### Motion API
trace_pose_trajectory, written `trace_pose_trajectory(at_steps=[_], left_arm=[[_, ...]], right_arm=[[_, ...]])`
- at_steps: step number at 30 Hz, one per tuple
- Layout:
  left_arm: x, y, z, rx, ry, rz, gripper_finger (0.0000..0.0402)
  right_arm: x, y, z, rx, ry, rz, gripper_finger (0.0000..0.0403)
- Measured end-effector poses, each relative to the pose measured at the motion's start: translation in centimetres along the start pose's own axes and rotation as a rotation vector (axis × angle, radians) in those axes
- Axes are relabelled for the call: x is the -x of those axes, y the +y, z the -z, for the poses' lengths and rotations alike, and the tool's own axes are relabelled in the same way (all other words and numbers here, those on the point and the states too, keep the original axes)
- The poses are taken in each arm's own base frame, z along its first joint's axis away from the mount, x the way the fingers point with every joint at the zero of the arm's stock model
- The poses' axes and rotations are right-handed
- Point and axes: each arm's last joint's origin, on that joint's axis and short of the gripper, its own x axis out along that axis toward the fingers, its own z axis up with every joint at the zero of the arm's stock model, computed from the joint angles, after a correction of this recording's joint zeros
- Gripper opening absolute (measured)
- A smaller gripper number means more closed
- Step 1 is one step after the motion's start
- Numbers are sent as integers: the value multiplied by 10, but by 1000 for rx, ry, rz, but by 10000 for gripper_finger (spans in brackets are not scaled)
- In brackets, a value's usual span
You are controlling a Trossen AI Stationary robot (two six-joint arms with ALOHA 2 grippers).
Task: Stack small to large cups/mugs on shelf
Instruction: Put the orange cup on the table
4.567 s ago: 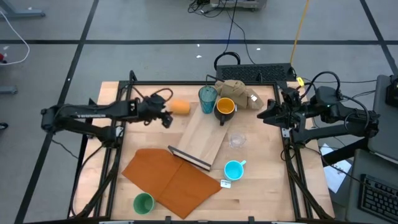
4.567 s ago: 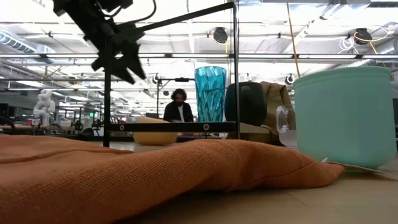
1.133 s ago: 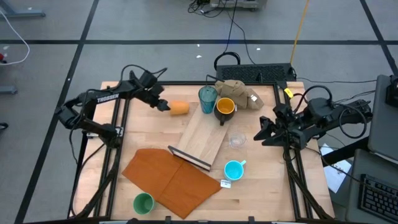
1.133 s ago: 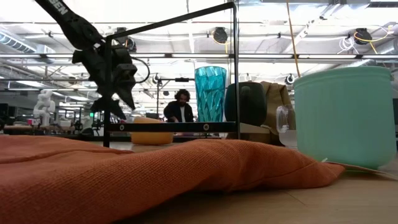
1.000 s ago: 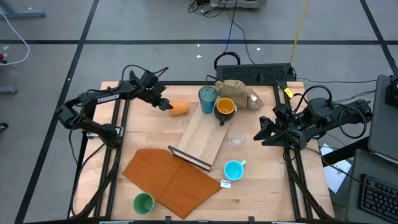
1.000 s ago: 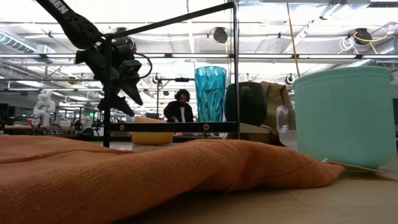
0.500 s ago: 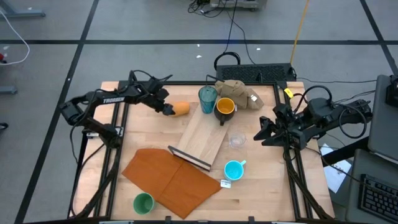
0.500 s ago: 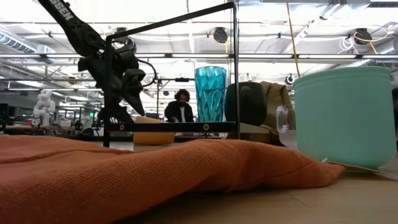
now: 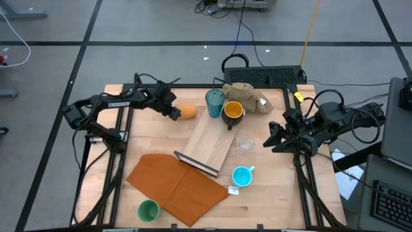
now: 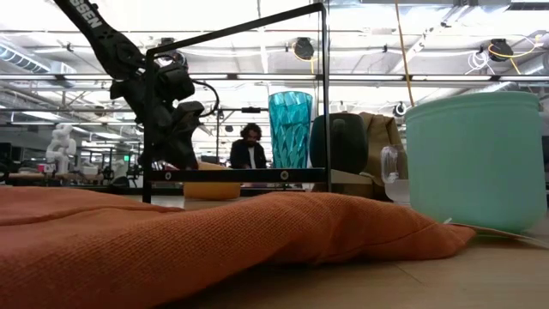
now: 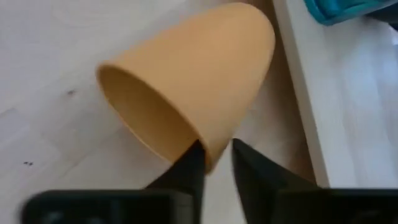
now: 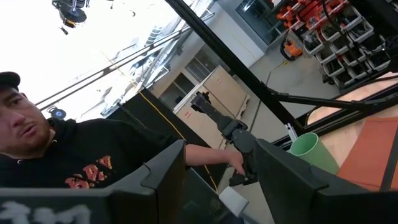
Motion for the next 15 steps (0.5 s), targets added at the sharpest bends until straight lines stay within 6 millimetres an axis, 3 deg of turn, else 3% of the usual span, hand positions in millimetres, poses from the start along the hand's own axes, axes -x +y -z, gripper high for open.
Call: trace_pose_trajectory(at_steps=[3, 10, 15], left_arm=[[0, -1, -3, -5, -25, 9, 12], [5, -6, -4, 22, -21, 17, 6], [29, -19, -9, -10, 27, 14, 5]], right_arm=[[0, 0, 0, 4, 0, 0, 180], [0, 0, 0, 20, 2, -1, 180], [0, 0, 0, 33, 5, -4, 180]])
